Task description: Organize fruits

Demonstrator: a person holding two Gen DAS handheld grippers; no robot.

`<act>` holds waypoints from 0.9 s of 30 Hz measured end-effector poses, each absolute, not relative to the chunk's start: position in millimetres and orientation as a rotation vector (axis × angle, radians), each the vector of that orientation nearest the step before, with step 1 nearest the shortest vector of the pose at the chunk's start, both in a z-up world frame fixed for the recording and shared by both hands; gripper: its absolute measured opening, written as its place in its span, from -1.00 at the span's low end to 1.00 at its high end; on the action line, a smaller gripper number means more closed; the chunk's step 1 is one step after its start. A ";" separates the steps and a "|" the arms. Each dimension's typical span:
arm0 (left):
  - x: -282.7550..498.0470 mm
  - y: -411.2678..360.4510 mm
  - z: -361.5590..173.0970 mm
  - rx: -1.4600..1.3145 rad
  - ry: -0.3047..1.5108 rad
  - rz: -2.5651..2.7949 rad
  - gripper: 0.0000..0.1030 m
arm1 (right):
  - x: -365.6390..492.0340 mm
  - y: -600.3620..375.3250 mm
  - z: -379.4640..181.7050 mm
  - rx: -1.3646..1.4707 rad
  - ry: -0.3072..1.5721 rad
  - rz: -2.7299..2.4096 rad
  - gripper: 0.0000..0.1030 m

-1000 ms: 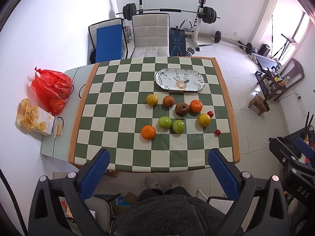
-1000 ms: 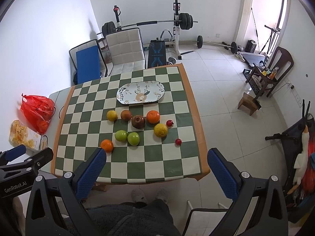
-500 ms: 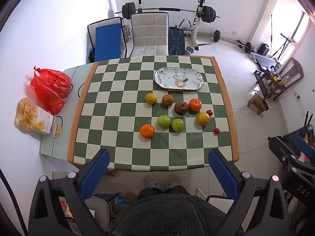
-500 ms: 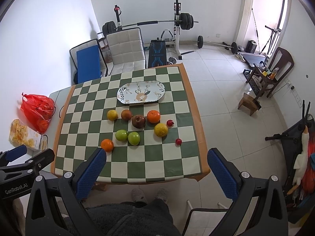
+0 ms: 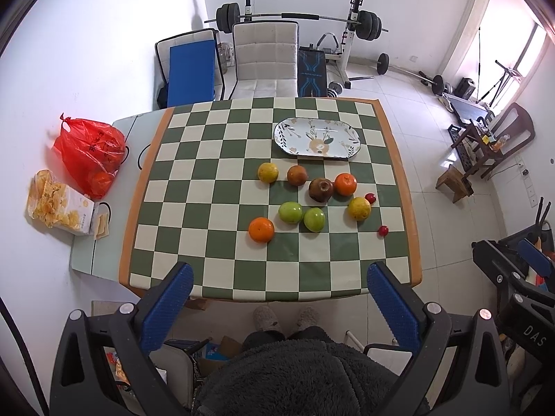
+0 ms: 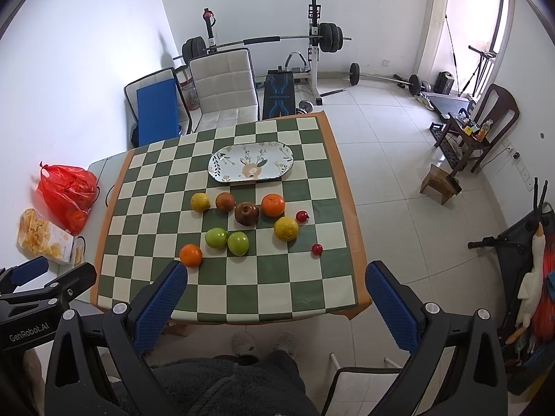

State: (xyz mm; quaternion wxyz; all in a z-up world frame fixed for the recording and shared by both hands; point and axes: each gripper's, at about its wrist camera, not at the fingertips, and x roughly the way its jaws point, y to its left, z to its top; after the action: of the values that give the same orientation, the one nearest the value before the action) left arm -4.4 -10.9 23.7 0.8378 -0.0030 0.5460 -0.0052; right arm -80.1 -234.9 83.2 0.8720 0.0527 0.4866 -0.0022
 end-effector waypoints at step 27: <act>-3.1 -6.5 27.9 -0.013 1.145 -0.010 0.98 | -79.9 -233.0 82.8 0.114 1.012 -0.006 1.00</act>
State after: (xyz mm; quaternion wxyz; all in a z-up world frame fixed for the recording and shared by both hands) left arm -3.1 -6.5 27.9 0.8405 -0.0061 0.5418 -0.0045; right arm -79.9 -233.0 82.8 0.8732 0.0548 0.4843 -0.0030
